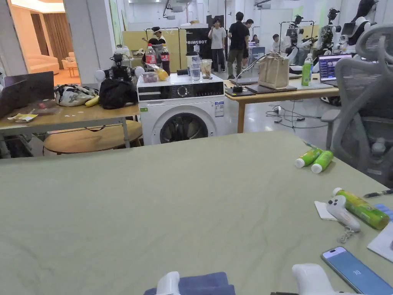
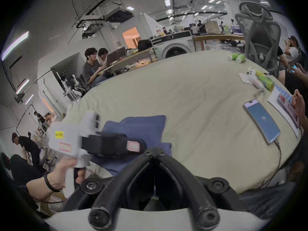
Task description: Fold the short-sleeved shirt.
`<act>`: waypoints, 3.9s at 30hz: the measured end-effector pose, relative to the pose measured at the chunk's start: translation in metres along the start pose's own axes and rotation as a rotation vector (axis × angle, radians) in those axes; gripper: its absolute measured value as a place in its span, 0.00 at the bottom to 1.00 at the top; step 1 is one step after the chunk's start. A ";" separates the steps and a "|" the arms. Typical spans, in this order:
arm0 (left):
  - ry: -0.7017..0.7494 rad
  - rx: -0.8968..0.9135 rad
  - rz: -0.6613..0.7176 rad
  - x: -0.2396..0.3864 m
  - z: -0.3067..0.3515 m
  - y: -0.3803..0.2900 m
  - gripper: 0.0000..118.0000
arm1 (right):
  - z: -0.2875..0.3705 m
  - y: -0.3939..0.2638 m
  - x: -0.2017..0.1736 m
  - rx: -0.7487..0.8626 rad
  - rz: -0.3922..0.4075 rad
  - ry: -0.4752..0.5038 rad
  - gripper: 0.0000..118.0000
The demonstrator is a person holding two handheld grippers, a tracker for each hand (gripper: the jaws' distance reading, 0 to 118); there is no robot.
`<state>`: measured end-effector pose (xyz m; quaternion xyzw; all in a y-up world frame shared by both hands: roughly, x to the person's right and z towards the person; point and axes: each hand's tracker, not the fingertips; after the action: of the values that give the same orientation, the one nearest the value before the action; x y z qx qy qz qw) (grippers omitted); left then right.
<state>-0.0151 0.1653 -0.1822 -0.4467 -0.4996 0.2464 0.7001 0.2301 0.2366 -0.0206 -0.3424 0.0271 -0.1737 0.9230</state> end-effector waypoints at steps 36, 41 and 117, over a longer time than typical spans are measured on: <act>0.325 0.293 0.067 -0.051 0.222 0.028 0.21 | -0.102 0.020 -0.139 0.032 0.222 0.167 0.00; 0.543 0.450 0.137 -0.095 0.352 0.043 0.21 | -0.174 0.043 -0.244 0.021 0.203 0.423 0.00; 0.857 0.776 -0.603 0.134 0.195 -0.009 0.00 | 0.030 0.042 -0.120 0.632 0.309 -0.241 0.00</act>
<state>-0.1440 0.3410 -0.0899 -0.0605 -0.1546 0.0017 0.9861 0.1357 0.3253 -0.0326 -0.0506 -0.0854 0.0095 0.9950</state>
